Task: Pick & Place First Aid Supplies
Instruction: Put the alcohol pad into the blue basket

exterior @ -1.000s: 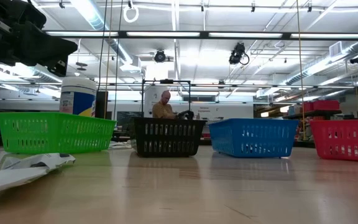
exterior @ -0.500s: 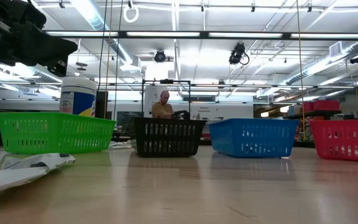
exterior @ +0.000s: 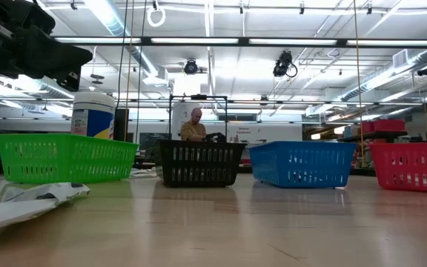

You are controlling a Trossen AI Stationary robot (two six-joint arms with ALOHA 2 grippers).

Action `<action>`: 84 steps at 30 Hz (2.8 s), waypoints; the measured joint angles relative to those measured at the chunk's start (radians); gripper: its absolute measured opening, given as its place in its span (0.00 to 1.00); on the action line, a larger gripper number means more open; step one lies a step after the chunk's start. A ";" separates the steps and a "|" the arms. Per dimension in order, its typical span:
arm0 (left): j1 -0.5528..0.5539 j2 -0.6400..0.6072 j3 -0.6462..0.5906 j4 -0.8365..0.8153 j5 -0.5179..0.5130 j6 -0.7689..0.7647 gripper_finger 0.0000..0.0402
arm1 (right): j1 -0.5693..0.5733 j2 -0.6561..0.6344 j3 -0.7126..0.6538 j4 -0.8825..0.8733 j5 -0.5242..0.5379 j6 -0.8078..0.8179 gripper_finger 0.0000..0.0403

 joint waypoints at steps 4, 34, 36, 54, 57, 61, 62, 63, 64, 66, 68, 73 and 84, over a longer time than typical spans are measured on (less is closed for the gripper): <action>0.000 0.000 0.000 0.000 0.000 0.000 0.08 | 0.001 0.017 0.000 0.000 0.007 -0.003 0.95; 0.000 0.000 0.000 0.000 0.000 0.000 0.08 | 0.001 0.015 -0.015 0.021 0.000 -0.004 0.60; 0.000 0.000 0.000 0.000 0.000 0.000 0.08 | 0.001 0.015 -0.015 0.021 0.000 -0.004 0.57; 0.000 0.000 0.000 0.000 0.000 0.000 0.08 | 0.001 0.015 -0.016 0.023 -0.001 -0.008 0.51; 0.000 0.000 0.000 0.000 0.000 0.000 0.08 | 0.001 0.015 -0.016 0.023 -0.001 -0.008 0.51; 0.000 0.000 0.000 0.000 0.000 0.000 0.08 | 0.001 0.015 -0.016 0.023 -0.001 -0.008 0.51; 0.000 0.000 0.000 0.000 0.000 0.000 0.08 | 0.001 0.015 -0.016 0.024 -0.001 -0.008 0.51; 0.000 0.000 0.000 0.000 0.000 0.000 0.08 | 0.001 0.015 -0.016 0.023 -0.001 -0.008 0.51; 0.000 0.000 0.000 0.000 0.000 0.000 0.08 | 0.001 0.015 -0.016 0.024 -0.001 -0.008 0.51; 0.000 0.000 0.000 0.000 0.000 0.000 0.08 | 0.001 0.015 -0.016 0.024 -0.001 -0.008 0.51; 0.000 0.000 0.000 0.000 0.000 0.000 0.08 | 0.001 0.016 -0.016 0.024 -0.001 -0.007 0.49; 0.000 0.000 0.000 0.000 0.000 0.000 0.08 | 0.001 0.016 -0.016 0.030 -0.001 -0.008 0.44; 0.000 0.000 0.000 0.000 0.000 0.000 0.08 | -0.042 -0.061 -0.013 0.033 0.028 -0.110 0.44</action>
